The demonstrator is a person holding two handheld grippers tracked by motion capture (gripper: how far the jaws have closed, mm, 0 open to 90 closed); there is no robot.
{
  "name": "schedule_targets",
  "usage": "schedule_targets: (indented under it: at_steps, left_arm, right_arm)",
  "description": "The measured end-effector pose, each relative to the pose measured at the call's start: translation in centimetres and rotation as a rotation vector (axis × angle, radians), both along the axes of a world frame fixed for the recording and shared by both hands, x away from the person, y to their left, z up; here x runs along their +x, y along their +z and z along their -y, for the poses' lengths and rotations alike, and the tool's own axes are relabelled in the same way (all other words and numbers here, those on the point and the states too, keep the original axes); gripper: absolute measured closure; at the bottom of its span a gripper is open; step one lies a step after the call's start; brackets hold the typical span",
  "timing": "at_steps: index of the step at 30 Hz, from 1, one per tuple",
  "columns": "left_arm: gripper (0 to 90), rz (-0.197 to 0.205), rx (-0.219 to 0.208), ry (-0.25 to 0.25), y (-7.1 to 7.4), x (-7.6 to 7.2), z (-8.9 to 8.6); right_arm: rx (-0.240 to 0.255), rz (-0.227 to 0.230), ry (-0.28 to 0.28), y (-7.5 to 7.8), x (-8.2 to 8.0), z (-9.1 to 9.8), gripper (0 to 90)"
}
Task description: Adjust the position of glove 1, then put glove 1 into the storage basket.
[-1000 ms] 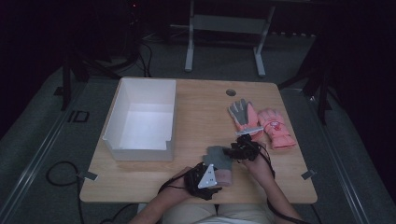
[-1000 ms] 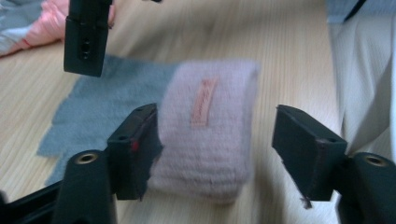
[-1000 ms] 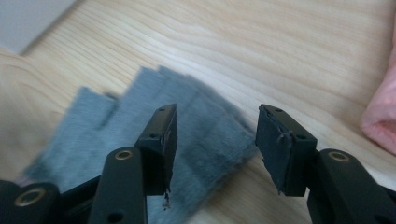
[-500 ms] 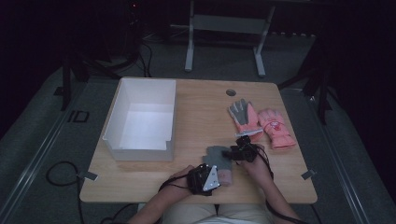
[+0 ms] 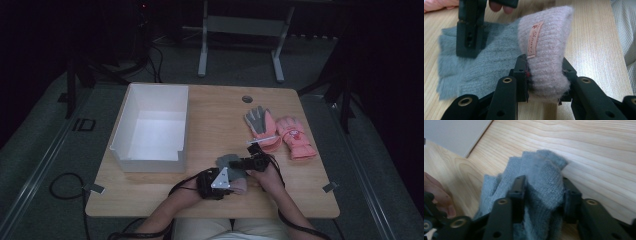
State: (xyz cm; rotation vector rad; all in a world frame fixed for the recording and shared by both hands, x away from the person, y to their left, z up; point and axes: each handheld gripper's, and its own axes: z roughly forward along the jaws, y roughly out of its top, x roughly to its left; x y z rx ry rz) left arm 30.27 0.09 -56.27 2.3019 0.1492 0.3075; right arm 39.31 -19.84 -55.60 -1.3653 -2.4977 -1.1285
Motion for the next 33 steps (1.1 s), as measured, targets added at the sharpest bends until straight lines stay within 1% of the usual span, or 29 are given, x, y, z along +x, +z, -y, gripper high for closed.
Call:
schedule_targets:
  at_steps: [1, 2, 3, 4, 5, 7, 8, 9, 10, 13, 15, 17, 18, 19, 20, 22, 23, 24, 25, 26, 27, 28, 31, 32, 33]
  left_arm:
    - [67.6, -0.006, -0.003, 0.006, 0.0, 0.1, -0.1]
    - [67.8, -0.006, -0.002, 0.010, 0.1, 0.1, -0.2]
    - [68.0, -0.015, -0.003, 0.018, 0.1, 0.1, -0.3]
    - [68.2, -0.022, 0.004, 0.025, 0.3, 0.2, -0.4]
    - [68.4, -0.028, 0.008, 0.029, 0.4, 0.2, -0.5]
    - [68.5, -0.040, 0.008, 0.035, 0.8, 0.4, -0.7]
    - [68.6, -0.043, 0.010, 0.039, 0.9, 0.4, -0.8]
    - [68.6, -0.049, 0.004, 0.038, 1.2, 0.5, -0.9]
    - [68.6, -0.052, -0.001, 0.037, 1.6, 0.7, -1.0]
    - [68.6, -0.026, 0.016, 0.031, 2.8, 0.7, -1.0]
    - [68.6, -0.005, 0.024, 0.025, 3.9, 0.6, -0.9]
    - [68.6, 0.018, 0.042, 0.015, 5.0, 0.7, -0.9]
    - [68.6, 0.026, 0.045, 0.011, 5.5, 0.7, -0.9]
    - [68.6, 0.040, 0.057, 0.005, 6.0, 0.7, -0.8]
    - [68.6, 0.057, 0.070, 0.001, 6.7, 0.7, -0.8]
    - [68.6, 0.071, 0.085, -0.002, 7.6, 0.9, -0.8]
    - [68.6, 0.080, 0.094, -0.006, 8.1, 0.9, -0.8]
    - [68.7, 0.091, 0.107, -0.011, 9.0, 0.9, -0.9]
    - [68.7, 0.100, 0.114, -0.012, 9.4, 0.9, -1.0]
    - [68.7, 0.108, 0.121, -0.015, 9.8, 0.9, -1.0]
    - [68.7, 0.113, 0.122, -0.017, 10.2, 0.9, -1.2]
    - [68.7, 0.119, 0.127, -0.020, 10.9, 0.9, -1.4]
    - [68.7, 0.136, 0.133, -0.023, 12.5, 1.2, -2.1]
    - [68.7, 0.148, 0.134, -0.022, 13.1, 1.3, -2.5]
    - [68.7, 0.148, 0.133, -0.023, 13.5, 1.4, -2.8]
  right_arm:
    - [-0.006, -0.001, 0.005, 0.0, 0.0, -0.3, 66.0]
    - [-0.013, 0.010, 0.008, 0.1, -0.1, -0.6, 67.6]
    - [-0.025, 0.027, 0.009, 0.4, -0.2, -0.8, 69.0]
    - [-0.031, 0.042, 0.012, 0.6, -0.3, -0.9, 69.6]
    - [-0.030, 0.058, 0.011, 0.9, -0.4, -0.9, 70.2]
    - [-0.021, 0.065, 0.012, 1.3, -0.6, -0.8, 70.5]
    - [-0.005, 0.071, 0.009, 1.9, -0.7, -0.6, 70.7]
    - [-0.005, 0.071, 0.009, 1.9, -0.7, -0.6, 70.9]
    - [0.000, 0.079, 0.011, 2.3, -0.7, -0.6, 70.9]
    - [0.017, 0.104, 0.011, 3.5, -0.9, -0.5, 71.0]
    - [0.029, 0.121, 0.012, 4.5, -1.0, -0.4, 71.0]
    - [0.042, 0.137, 0.011, 5.4, -1.0, -0.2, 71.1]
    - [0.052, 0.154, 0.013, 6.4, -1.1, -0.1, 71.2]
    - [0.052, 0.154, 0.013, 6.4, -1.1, -0.1, 71.2]
    - [0.053, 0.163, 0.013, 6.9, -1.1, 0.0, 71.2]
    - [0.066, 0.184, 0.007, 8.2, -1.0, 0.0, 71.3]
    - [0.066, 0.184, 0.007, 8.2, -1.0, 0.0, 71.3]
    - [0.069, 0.188, 0.007, 8.5, -1.0, 0.0, 71.3]
    - [0.077, 0.199, 0.009, 9.2, -1.0, -0.1, 71.3]
    - [0.079, 0.205, 0.012, 9.5, -0.9, -0.1, 71.3]
    - [0.085, 0.207, 0.014, 9.8, -0.9, -0.2, 71.3]
    - [0.092, 0.208, 0.017, 10.1, -0.8, -0.2, 71.3]
    - [0.102, 0.228, 0.027, 11.5, -0.5, -0.8, 71.3]
    - [0.104, 0.236, 0.028, 11.9, -0.4, -1.0, 71.3]
    - [0.106, 0.246, 0.029, 12.5, -0.3, -1.3, 71.3]
